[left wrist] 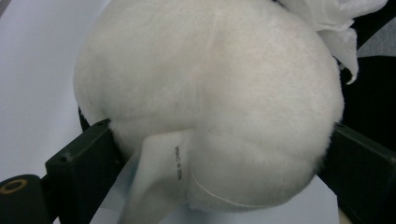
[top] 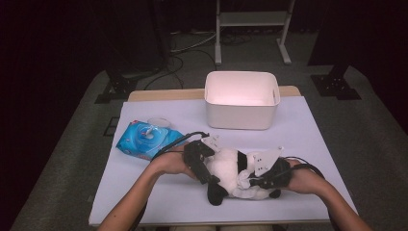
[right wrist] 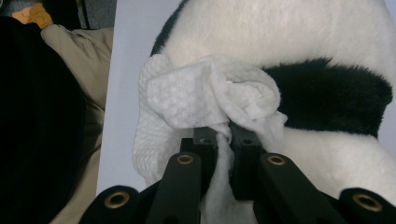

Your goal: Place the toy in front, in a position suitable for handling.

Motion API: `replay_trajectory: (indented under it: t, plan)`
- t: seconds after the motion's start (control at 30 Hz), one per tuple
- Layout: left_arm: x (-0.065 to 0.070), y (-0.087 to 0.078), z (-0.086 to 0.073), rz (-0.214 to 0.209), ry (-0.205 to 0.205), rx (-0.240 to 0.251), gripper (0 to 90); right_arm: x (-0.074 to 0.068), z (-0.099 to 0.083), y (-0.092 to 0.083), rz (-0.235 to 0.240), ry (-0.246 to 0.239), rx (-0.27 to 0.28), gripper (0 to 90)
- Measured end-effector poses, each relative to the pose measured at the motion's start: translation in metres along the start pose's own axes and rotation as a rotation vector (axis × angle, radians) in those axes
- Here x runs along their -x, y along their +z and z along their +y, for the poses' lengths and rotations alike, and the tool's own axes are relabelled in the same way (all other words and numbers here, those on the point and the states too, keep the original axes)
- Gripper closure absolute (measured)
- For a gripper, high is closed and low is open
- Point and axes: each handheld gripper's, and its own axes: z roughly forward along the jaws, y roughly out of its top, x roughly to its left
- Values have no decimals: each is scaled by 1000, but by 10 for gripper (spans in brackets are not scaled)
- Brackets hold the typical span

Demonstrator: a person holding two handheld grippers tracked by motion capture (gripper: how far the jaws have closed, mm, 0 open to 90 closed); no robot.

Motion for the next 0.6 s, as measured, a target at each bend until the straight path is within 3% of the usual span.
replay_trajectory:
  t: [0.37, 0.6]
  plan:
    - [-4, -1, -6, -2, -33, 12, 58, 10, 7, 7, -21, -33, -9, 837]
    - [-8, -1, -2, 6, -48, 30, 60, 16, 5, 7, -43, -21, 6, 837]
